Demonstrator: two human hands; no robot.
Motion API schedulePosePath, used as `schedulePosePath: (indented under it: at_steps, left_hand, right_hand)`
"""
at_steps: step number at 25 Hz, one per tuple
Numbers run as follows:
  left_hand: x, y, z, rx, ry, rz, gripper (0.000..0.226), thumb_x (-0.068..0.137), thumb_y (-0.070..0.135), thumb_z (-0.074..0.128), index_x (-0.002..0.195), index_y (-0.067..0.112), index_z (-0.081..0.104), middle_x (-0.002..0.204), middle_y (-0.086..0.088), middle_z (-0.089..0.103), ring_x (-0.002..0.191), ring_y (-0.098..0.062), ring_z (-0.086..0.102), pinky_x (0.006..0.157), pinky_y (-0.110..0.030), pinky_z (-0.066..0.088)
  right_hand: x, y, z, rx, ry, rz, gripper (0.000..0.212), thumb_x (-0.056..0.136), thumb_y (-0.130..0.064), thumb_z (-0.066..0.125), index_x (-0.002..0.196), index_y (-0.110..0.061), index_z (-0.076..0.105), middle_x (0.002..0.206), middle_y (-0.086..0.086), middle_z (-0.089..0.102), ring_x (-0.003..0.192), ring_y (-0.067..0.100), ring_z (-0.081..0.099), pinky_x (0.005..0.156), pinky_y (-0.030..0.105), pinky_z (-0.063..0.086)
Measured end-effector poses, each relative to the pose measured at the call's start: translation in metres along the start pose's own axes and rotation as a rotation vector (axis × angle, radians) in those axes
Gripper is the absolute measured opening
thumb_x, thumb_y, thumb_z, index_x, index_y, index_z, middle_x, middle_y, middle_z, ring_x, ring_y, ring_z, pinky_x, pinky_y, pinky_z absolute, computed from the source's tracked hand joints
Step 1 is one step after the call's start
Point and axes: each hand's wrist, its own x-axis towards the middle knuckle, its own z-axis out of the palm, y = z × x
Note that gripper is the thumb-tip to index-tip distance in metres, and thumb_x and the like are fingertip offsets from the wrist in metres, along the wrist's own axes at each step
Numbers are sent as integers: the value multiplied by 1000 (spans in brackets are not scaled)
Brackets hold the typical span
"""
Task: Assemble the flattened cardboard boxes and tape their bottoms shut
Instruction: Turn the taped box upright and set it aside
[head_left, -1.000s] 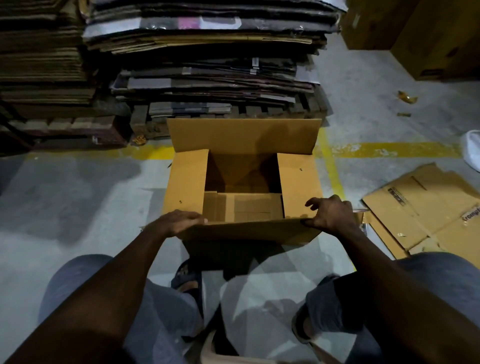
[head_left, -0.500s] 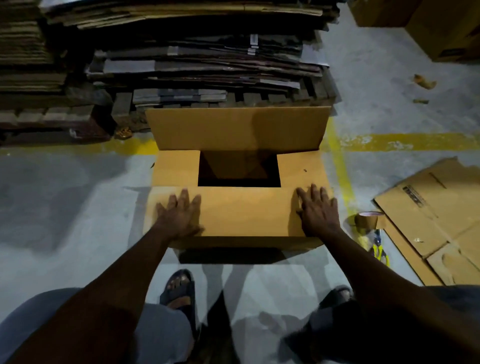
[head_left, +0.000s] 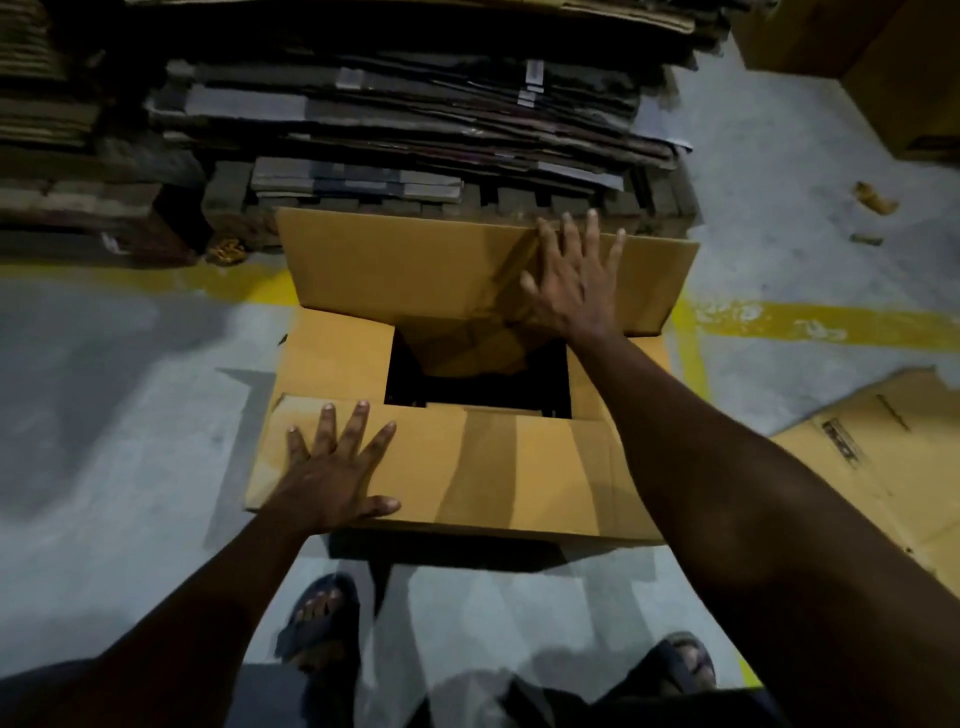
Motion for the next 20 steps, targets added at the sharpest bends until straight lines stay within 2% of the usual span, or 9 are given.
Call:
schedulePosePath:
  at_steps: [1, 3, 5, 7, 9, 12, 14, 17, 20]
  left_hand:
    - [-1, 0, 1, -6, 11, -3, 116, 45, 94, -17, 145, 37, -25, 152, -7, -37, 141, -46, -18, 105, -72, 5]
    - [-3, 1, 3, -10, 52, 7, 113, 51, 95, -11, 147, 36, -20, 156, -8, -29, 142, -47, -14, 105, -72, 7]
    - [-5, 1, 5, -31, 94, -5, 113, 58, 96, 2, 151, 33, -8, 160, -8, -16, 144, -46, -6, 104, -72, 11]
    - [-11, 2, 3, -62, 145, -57, 115, 59, 96, 17, 152, 30, 8, 161, -12, 5, 145, -43, 5, 106, -69, 16]
    - [-19, 7, 1, -57, 179, -36, 114, 56, 95, 28, 150, 33, 9, 158, -15, 15, 144, -40, 11, 108, -66, 20]
    - [-24, 17, -4, 20, 90, 168, 114, 60, 88, 45, 146, 43, -16, 158, -9, -21, 145, -36, -14, 109, -68, 5]
    - [-20, 14, -9, 101, 37, 197, 116, 70, 71, 61, 143, 43, -25, 154, -6, -33, 143, -36, -22, 109, -68, 4]
    - [-14, -6, -19, 157, 43, 162, 118, 76, 54, 69, 144, 39, -26, 157, -8, -27, 145, -38, -14, 110, -65, 16]
    - [-9, -48, -31, 169, 3, 48, 112, 79, 47, 69, 149, 32, -18, 158, -14, -18, 145, -41, -5, 108, -60, 29]
  right_hand:
    - [5, 0, -4, 8, 34, 22, 61, 96, -53, 34, 147, -21, 37, 151, 16, 38, 145, 36, 24, 117, 60, 3]
    - [-10, -1, -10, 100, 142, 47, 45, 97, -47, 33, 116, -16, 60, 116, 15, 62, 115, 34, 54, 108, 55, 30]
    - [-58, -6, 4, 77, 219, -7, 34, 97, -41, 37, 93, -17, 61, 92, 10, 63, 85, 31, 59, 83, 44, 42]
    - [-120, -1, 39, 70, 173, -72, 28, 96, -38, 40, 97, -19, 61, 100, 7, 62, 88, 32, 59, 78, 42, 40]
    - [-168, 18, 69, 36, 22, -17, 34, 96, -38, 42, 122, -25, 59, 131, 6, 56, 114, 37, 52, 90, 50, 37]
    - [-191, 44, 81, 10, -113, 394, 44, 97, -47, 41, 140, -41, 43, 152, 11, 37, 130, 47, 36, 102, 62, 27]
    - [-189, 51, 75, 71, -213, 624, 47, 98, -56, 34, 144, -48, 33, 157, 13, 24, 130, 51, 33, 101, 66, 27]
    - [-179, 40, 68, 107, -217, 627, 48, 99, -57, 32, 145, -48, 30, 154, 17, 20, 120, 50, 38, 94, 60, 36]
    - [-154, -5, 62, 152, -220, 463, 48, 98, -58, 33, 145, -47, 30, 152, 20, 21, 118, 49, 38, 94, 58, 38]
